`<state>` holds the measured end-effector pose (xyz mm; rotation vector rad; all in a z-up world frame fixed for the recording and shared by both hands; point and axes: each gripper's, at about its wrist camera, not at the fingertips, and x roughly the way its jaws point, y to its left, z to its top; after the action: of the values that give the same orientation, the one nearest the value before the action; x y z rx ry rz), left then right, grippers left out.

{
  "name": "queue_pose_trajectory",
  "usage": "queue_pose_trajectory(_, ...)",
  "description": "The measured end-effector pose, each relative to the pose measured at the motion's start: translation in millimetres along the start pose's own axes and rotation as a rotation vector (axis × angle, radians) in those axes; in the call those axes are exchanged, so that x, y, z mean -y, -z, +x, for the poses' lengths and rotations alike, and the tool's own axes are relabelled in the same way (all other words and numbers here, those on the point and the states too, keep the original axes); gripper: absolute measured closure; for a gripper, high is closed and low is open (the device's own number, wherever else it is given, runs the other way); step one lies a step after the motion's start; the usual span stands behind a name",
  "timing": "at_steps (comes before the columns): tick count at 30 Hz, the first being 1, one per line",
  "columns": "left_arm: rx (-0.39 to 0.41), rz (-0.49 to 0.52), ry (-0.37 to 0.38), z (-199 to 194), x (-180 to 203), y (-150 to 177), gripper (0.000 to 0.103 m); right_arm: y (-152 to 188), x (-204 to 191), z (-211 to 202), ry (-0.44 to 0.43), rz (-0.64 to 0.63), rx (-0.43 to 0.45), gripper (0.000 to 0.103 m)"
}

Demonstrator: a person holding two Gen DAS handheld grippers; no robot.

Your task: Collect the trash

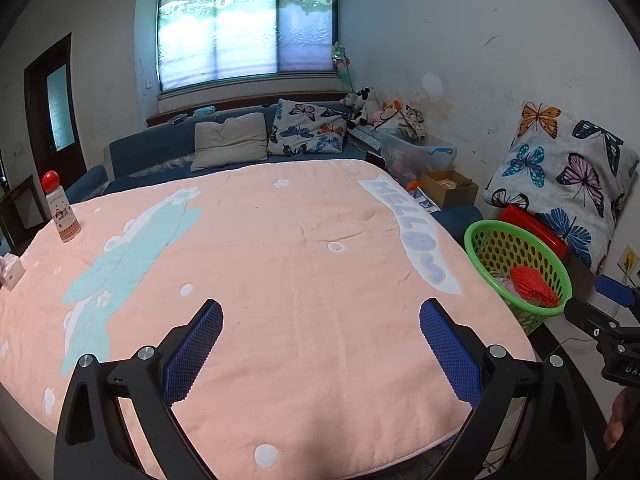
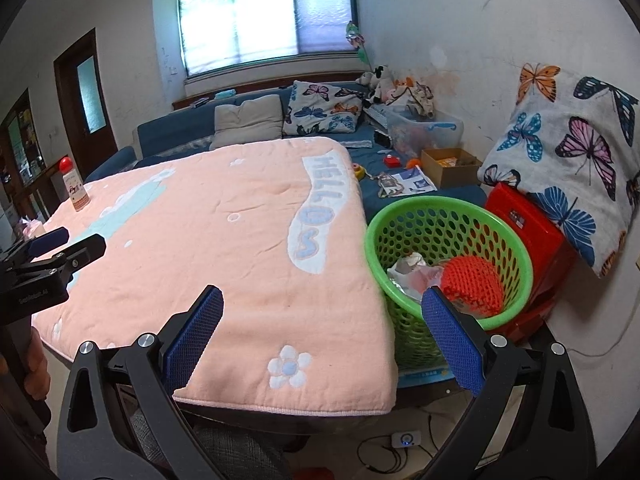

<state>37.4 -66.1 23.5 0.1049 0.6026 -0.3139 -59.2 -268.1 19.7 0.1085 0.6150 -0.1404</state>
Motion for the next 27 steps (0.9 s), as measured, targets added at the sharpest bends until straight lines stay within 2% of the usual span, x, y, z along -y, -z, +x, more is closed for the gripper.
queue_pose_trajectory(27, -0.010, -0.016, -0.032, 4.0, -10.9, 5.8, 0.007, 0.7, -3.3, 7.1, -0.021, -0.011, -0.014, 0.005)
